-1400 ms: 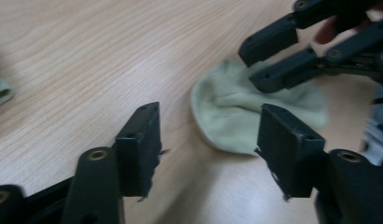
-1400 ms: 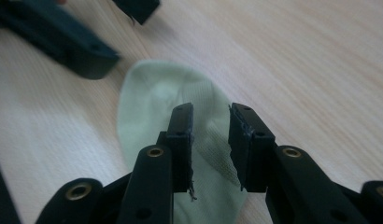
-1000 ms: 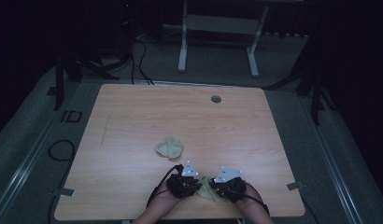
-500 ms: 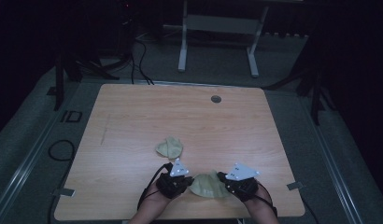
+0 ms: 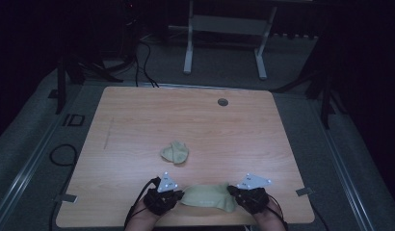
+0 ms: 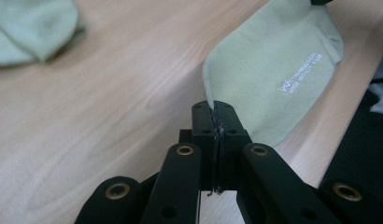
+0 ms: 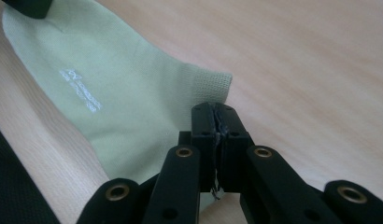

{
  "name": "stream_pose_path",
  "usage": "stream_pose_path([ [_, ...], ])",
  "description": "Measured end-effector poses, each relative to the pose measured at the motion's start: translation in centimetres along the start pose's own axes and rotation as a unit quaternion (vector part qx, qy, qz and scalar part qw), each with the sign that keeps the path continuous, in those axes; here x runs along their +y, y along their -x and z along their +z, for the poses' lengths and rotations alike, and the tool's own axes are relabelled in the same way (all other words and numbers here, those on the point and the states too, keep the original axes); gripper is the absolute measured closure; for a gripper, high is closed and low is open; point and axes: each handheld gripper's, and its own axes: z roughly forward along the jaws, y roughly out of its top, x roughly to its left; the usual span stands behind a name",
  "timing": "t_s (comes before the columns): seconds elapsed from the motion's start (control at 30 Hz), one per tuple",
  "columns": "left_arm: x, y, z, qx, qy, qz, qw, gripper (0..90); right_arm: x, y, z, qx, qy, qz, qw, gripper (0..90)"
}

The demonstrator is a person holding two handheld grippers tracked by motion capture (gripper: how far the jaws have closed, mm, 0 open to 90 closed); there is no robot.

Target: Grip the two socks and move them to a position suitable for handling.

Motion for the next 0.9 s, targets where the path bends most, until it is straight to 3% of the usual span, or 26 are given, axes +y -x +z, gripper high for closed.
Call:
stream_pose_path([
  [0.1, -0.6, -0.5, 0.8, -0.022, -0.023, -0.005, 0.9995, 87.7, -0.2, 0.0, 1.3, 0.003, -0.019, 0.006, 0.9998, 81.1],
  [0.17, -0.8, -0.6, 0.7, -0.022, -0.013, -0.001, 0.9997, 77.2, -0.1, 0.3, 1.4, 0.003, -0.019, 0.007, 0.9998, 77.8],
  [0.23, -0.8, -0.9, 0.3, -0.036, -0.008, -0.008, 0.9993, 68.6, 0.1, 0.6, 1.1, 0.002, -0.018, 0.01, 0.9998, 76.1],
  [0.53, -1.0, -1.6, -1.0, 0.003, 0.029, -0.017, 0.9994, 47.0, 0.8, 1.1, 0.1, -0.009, -0.001, 0.01, 0.9999, 67.3],
  [0.73, -2.3, -2.2, -2.4, 0.021, 0.05, -0.016, 0.9984, 42.3, 1.1, 0.9, 0.3, 0.003, 0.003, 0.002, 1.0, 65.4],
  [0.9, -4.0, -3.2, -3.3, 0.032, 0.062, -0.029, 0.9971, 41.9, 2.1, 0.6, 0.8, 0.014, 0.01, -0.003, 0.9998, 65.4],
])
